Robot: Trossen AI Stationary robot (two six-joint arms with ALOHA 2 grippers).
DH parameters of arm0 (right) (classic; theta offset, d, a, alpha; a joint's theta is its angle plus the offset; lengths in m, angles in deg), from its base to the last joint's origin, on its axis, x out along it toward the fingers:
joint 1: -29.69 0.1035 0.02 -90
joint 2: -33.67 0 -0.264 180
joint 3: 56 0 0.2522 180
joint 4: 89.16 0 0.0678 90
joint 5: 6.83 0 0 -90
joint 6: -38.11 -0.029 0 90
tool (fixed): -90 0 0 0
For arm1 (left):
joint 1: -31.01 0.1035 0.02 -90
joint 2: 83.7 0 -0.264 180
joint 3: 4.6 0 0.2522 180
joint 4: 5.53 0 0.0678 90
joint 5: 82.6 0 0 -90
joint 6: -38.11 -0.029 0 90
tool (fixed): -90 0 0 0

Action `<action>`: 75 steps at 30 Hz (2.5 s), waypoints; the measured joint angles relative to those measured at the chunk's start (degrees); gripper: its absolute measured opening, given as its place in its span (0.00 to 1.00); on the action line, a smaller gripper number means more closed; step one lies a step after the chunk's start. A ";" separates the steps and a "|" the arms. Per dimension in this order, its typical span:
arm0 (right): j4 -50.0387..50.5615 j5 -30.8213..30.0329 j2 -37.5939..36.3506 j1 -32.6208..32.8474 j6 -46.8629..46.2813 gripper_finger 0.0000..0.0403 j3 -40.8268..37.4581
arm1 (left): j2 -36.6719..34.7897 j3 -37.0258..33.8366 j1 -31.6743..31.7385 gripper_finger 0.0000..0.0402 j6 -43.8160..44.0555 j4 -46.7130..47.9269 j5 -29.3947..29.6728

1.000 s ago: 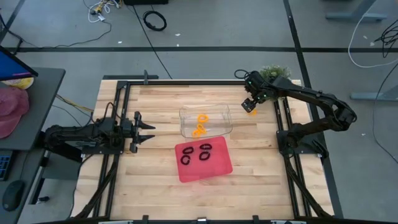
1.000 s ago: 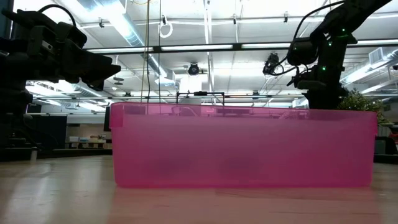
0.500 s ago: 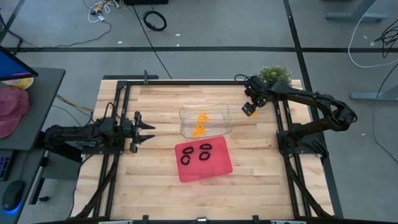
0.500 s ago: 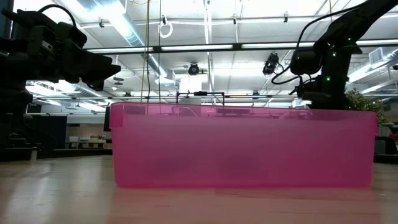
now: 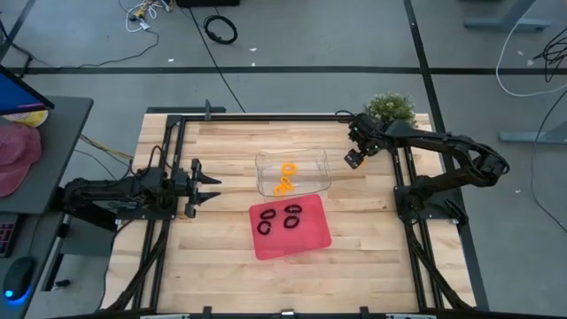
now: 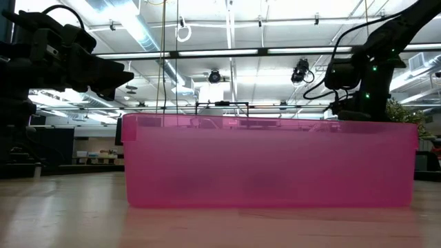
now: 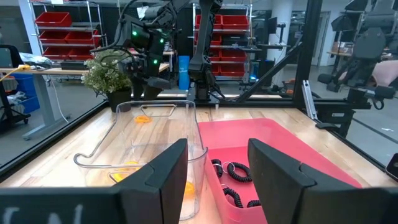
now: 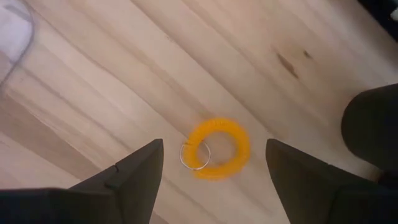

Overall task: Sort spring keychains
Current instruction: Put the yellow spring keychain into the transparent bin

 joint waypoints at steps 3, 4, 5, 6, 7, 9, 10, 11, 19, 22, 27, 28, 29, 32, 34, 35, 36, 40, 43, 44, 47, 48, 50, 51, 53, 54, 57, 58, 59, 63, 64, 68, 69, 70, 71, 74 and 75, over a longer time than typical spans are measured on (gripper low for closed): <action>-0.91 0.00 0.00 0.00 0.05 0.71 -1.25 | -0.02 -0.02 -0.02 0.43 0.00 0.00 0.00; -1.20 0.01 0.00 0.00 0.11 0.71 -1.71 | 0.00 0.00 0.00 0.43 0.00 0.00 0.00; -1.52 0.02 0.00 0.00 0.11 0.71 -2.15 | -0.02 -0.02 -0.01 0.43 0.00 0.00 0.00; -2.00 0.00 0.00 0.00 0.13 0.71 -2.55 | 0.00 0.00 -0.02 0.43 0.00 0.00 0.00; -2.34 0.02 0.00 0.00 0.13 0.71 -2.90 | 0.00 -0.01 -0.01 0.43 0.00 0.00 0.00; -2.40 0.02 0.00 0.02 0.13 0.71 -3.44 | -0.02 0.00 0.00 0.43 0.00 0.00 0.01; -2.40 0.02 0.00 0.02 0.13 0.71 -3.57 | 0.00 0.00 0.00 0.43 0.00 0.00 0.00; -2.43 0.02 0.00 0.02 0.13 0.71 -3.59 | -0.02 0.00 -0.01 0.43 0.00 0.00 0.00; -3.59 0.04 -0.07 0.04 0.15 0.71 -3.67 | -0.02 0.00 -0.02 0.43 0.00 0.00 0.00; -3.74 0.05 -0.09 0.04 0.15 0.71 -3.67 | -0.02 0.00 -0.02 0.43 0.00 0.00 0.02; -3.92 0.04 -0.11 0.04 0.28 0.71 -3.66 | 0.00 -0.02 0.00 0.43 0.00 0.00 0.00; -4.29 0.04 -0.11 0.04 0.35 0.71 -3.67 | -0.02 0.00 0.00 0.43 0.00 0.00 0.00; -4.80 0.04 -0.11 0.04 0.39 0.71 -3.67 | -0.01 -0.01 -0.01 0.43 0.00 0.00 0.01; -6.23 0.07 -0.11 0.04 0.37 0.71 -3.67 | -0.02 -0.01 0.00 0.43 0.00 0.00 0.00; -7.00 0.52 -0.11 0.02 0.37 0.71 -3.67 | -0.01 -0.01 0.00 0.43 0.00 0.00 0.00; -7.11 1.06 -0.11 0.00 0.33 0.71 -3.67 | 0.00 0.00 0.00 0.43 0.00 0.00 0.00; -7.11 1.07 -0.11 0.00 0.30 0.71 -3.67 | 0.00 -0.02 -0.01 0.43 0.00 0.00 0.00; -7.09 1.11 -0.11 -0.02 0.07 0.71 -3.67 | 0.00 -0.02 0.00 0.43 0.00 0.00 0.02; -7.01 1.16 -0.03 -0.04 -0.88 0.71 -3.67 | 0.00 -0.01 0.00 0.43 0.00 0.00 0.02; -7.01 1.14 0.13 -0.04 -1.10 0.71 -3.67 | -0.02 0.00 -0.02 0.43 0.00 0.00 0.00; -6.65 1.18 1.10 -0.04 -1.41 0.71 -3.67 | 0.00 -0.02 0.00 0.43 0.00 0.00 0.00; -6.55 1.18 1.50 -0.04 -1.42 0.71 -3.67 | -0.01 -0.02 -0.01 0.43 -0.01 0.00 0.00; -6.68 1.16 2.41 -0.04 -1.41 0.71 -3.67 | -0.01 0.00 -0.01 0.43 0.00 0.00 0.01; -6.82 1.15 2.90 -0.04 -1.43 0.71 -3.67 | -0.01 -0.01 0.00 0.43 0.00 0.00 0.00; -7.67 1.09 3.75 -0.20 -1.75 0.71 -3.67 | -0.02 0.00 0.00 0.43 0.00 0.00 0.02; -8.31 1.16 4.14 -0.40 -1.84 0.71 -3.67 | -0.02 0.00 0.00 0.43 0.00 0.00 0.00; -8.70 1.24 5.20 -1.08 -1.85 0.71 -3.67 | -0.02 -0.01 -0.02 0.43 0.00 0.00 0.00; -8.64 1.41 5.53 -1.35 -1.88 0.71 -3.67 | -0.01 0.00 -0.01 0.43 0.00 0.00 0.01; -8.44 1.53 5.89 -1.65 -2.19 0.71 -3.67 | -0.01 -0.02 0.00 0.43 0.00 0.00 0.00; -7.02 1.55 7.55 -2.85 -2.91 0.71 -3.67 | -0.02 -0.02 -0.01 0.43 0.00 0.00 0.00; -7.02 1.55 8.03 -3.04 -2.84 0.71 -3.67 | 0.00 -0.01 0.00 0.43 0.00 0.00 0.00; -7.57 1.52 9.52 -3.39 -2.51 0.71 -3.69 | 0.00 -0.01 -0.02 0.43 0.00 0.00 0.00; -7.95 1.51 9.72 -3.39 -2.36 0.71 -3.69 | -0.01 0.00 -0.01 0.43 0.00 0.00 0.00; -8.32 1.51 9.77 -3.39 -2.29 0.71 -3.69 | -0.02 -0.02 0.00 0.43 0.00 0.00 0.00; -8.83 1.51 9.77 -3.37 -2.29 0.71 -3.69 | 0.00 0.00 0.00 0.43 0.00 0.00 0.00; -9.86 1.49 9.77 -3.39 -2.27 0.71 -3.69 | -0.01 -0.01 -0.01 0.43 0.00 0.00 0.00; -9.93 1.49 9.77 -3.39 -2.28 0.71 -3.69 | -0.01 0.00 -0.01 0.43 0.00 0.00 0.00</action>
